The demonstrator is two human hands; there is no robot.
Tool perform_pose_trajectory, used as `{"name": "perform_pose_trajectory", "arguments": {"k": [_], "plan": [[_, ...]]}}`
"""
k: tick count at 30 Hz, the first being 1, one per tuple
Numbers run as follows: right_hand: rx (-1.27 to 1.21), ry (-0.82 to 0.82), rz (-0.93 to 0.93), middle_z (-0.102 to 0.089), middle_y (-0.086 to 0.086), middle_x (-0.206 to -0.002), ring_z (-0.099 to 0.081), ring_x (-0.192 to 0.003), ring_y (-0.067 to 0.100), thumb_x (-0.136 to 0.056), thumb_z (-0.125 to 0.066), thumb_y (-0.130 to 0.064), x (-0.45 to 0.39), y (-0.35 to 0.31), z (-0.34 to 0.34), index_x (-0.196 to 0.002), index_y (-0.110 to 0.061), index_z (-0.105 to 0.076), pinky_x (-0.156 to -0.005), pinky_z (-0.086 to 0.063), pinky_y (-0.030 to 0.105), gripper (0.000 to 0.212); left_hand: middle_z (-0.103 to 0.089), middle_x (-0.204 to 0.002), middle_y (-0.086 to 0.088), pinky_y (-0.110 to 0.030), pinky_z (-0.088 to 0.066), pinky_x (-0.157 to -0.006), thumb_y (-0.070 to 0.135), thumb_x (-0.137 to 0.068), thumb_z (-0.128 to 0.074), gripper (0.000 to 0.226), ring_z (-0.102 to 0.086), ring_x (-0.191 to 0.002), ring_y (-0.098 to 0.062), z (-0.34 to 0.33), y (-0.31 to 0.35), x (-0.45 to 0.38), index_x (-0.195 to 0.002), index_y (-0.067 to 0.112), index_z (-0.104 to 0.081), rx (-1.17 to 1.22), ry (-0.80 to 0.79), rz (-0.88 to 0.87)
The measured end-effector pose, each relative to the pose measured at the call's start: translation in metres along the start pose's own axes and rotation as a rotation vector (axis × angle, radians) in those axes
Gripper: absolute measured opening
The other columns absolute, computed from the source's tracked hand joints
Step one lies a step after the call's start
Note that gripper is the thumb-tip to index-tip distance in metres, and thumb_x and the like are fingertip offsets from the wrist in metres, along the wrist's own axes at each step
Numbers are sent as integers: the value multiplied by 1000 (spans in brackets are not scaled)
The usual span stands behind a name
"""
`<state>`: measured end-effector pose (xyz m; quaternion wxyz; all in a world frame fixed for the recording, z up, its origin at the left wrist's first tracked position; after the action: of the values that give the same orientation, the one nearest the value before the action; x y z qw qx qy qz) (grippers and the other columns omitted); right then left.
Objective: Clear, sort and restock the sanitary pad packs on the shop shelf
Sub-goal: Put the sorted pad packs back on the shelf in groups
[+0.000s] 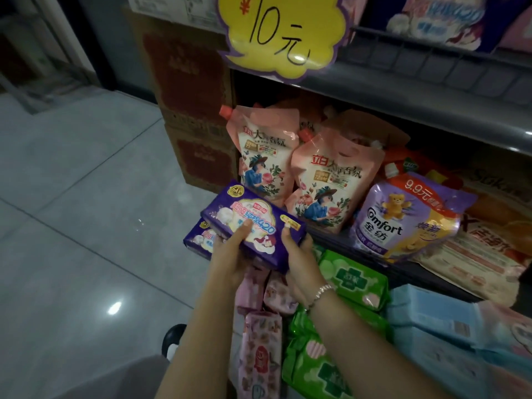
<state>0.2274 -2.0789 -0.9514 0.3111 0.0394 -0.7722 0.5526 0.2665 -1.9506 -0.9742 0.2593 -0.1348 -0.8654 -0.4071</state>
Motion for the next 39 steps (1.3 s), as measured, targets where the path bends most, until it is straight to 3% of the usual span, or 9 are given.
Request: {"name": "perform_pose_trajectory", "arguments": {"k": [3, 5, 10, 13, 21, 29, 34, 37, 39], "plan": [[342, -180, 26, -50, 0, -141, -53, -124, 20, -96, -56, -32, -10, -4, -25, -147, -30, -32, -107, -41, 40, 56, -63, -127, -12, -41, -59, -63, 17, -78, -76, 69, -66, -102, -30, 28, 28, -33, -140, 16, -43, 79, 172, -76], [584, -203, 89, -42, -2, -147, -44, -133, 16, -98, -53, -29, -18, -4, -32, -150, -24, -30, -108, -36, 31, 56, -61, -127, -10, -42, -57, -66, 16, -83, -73, 66, -65, -97, -28, 54, 40, -54, -141, 16, -40, 55, 340, -97], [921, -217, 226, -40, 0, -150, -36, -138, 15, -98, -52, -27, -39, 15, -33, -144, -18, -42, -115, -29, 35, 47, -64, -114, -9, -41, -54, -62, 20, -82, -76, 60, -65, -84, -26, 97, 33, -88, -134, 14, -47, 38, 515, -23], [978, -209, 261, -45, -2, -145, -39, -134, 14, -98, -52, -27, -46, 27, -28, -141, -18, -46, -113, -33, 35, 45, -63, -114, -9, -43, -54, -64, 18, -82, -76, 62, -65, -84, -26, 110, 6, -102, -135, 14, -45, 76, 541, 4], [1008, -197, 343, -48, -7, -137, -37, -130, 7, -97, -55, -21, -47, 35, -18, -135, -20, -53, -101, -25, 15, 38, -64, -116, -9, -35, -54, -63, 26, -85, -73, 57, -66, -84, -21, 116, -30, -117, -134, 13, -48, 53, 551, -23], [1004, -216, 289, -44, -6, -143, -37, -133, 9, -97, -53, -23, -44, 30, -19, -138, -23, -49, -106, -31, 23, 41, -61, -124, -13, -34, -51, -70, 41, -88, -67, 61, -64, -103, -29, 109, -23, -105, -134, 7, -46, -189, 633, 75], [961, -195, 334, -39, -3, -149, -38, -134, 11, -98, -52, -29, -25, 12, -17, -144, -26, -41, -102, -34, 23, 47, -51, -135, -10, -31, -52, -63, 40, -90, -65, 64, -60, -111, -28, 82, -8, -74, -143, 16, -38, -244, 595, -70], [983, -187, 462, -38, -2, -150, -35, -137, 11, -99, -51, -26, -3, -6, -18, -147, -22, -36, -106, -29, 22, 51, -44, -143, -9, -41, -56, -84, 35, -96, -56, 57, -55, -119, -27, 52, 0, -43, -146, 15, -35, -370, 499, -192], [1080, -139, 613, -40, -1, -150, -35, -138, 14, -99, -51, -26, 15, -22, -17, -148, -20, -35, -112, -27, 27, 53, -40, -148, -9, -48, -47, -101, 32, -98, -51, 54, -47, -128, -29, 29, 8, -16, -147, 15, -35, -511, 436, -278]]}}
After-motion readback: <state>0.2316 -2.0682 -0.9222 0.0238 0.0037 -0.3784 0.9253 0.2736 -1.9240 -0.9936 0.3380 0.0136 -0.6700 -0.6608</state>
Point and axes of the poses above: each hand's wrist, its own x-axis away from the middle knuckle, its own z-axis out of the back of the hand, y = z × x, the point moved 5 cm from there along -x, towards the middle knuckle
